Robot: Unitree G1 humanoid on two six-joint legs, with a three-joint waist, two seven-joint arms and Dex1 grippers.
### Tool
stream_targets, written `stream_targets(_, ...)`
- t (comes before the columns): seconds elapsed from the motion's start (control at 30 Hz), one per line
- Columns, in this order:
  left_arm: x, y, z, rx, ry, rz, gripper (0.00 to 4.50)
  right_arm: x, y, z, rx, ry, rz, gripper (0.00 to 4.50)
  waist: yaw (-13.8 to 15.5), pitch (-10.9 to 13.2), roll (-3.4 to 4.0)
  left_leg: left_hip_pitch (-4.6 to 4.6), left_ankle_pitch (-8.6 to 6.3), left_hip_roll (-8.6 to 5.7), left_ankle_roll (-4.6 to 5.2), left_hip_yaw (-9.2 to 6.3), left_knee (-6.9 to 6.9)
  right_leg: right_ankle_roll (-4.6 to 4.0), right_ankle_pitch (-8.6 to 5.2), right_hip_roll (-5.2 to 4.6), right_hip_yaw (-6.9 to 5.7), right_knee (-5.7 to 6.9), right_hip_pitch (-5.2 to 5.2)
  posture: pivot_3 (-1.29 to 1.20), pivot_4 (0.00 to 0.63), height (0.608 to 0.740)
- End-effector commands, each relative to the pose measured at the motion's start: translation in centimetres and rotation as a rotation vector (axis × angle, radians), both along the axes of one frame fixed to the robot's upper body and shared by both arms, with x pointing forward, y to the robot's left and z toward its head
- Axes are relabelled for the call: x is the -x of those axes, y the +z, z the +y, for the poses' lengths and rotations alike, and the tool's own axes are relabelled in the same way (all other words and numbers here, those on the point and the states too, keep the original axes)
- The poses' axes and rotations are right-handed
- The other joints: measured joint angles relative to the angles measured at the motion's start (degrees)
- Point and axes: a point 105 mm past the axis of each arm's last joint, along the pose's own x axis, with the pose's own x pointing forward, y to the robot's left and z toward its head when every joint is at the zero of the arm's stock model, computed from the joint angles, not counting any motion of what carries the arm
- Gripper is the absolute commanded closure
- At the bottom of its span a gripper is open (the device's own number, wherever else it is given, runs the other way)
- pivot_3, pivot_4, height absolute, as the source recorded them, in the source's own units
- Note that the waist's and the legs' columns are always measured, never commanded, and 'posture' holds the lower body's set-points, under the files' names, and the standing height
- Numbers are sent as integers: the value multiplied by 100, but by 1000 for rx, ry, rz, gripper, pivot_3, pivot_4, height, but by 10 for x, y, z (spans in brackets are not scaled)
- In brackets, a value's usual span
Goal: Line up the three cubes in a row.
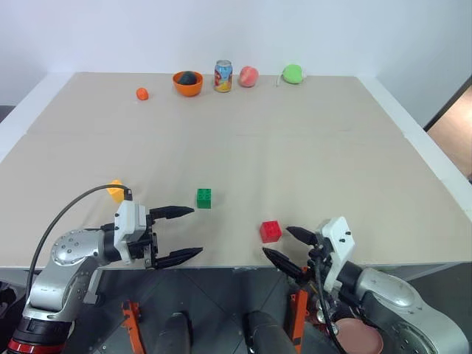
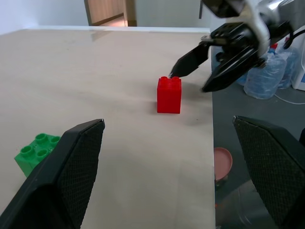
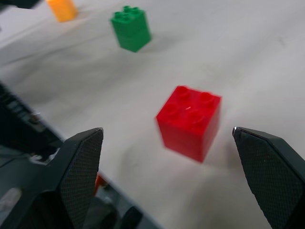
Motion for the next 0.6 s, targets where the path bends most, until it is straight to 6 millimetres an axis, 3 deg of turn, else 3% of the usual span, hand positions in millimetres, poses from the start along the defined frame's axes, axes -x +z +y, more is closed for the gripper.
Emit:
stream_targets(0.03,3,10,2,3,-2,-30,51,-3,2,5,10,-6,-13,0,0,0,0,0,0,1,0,-1,0,0,0,1,0,1,0,0,150,740)
stream_targets(0.6,6,13,1,4,22,-39,51,-22,-4,13,112,-17,-25,0,-2,-1,0,3,3,5,4,-2,4,-2,2,6,-1,13,0,0,150,740)
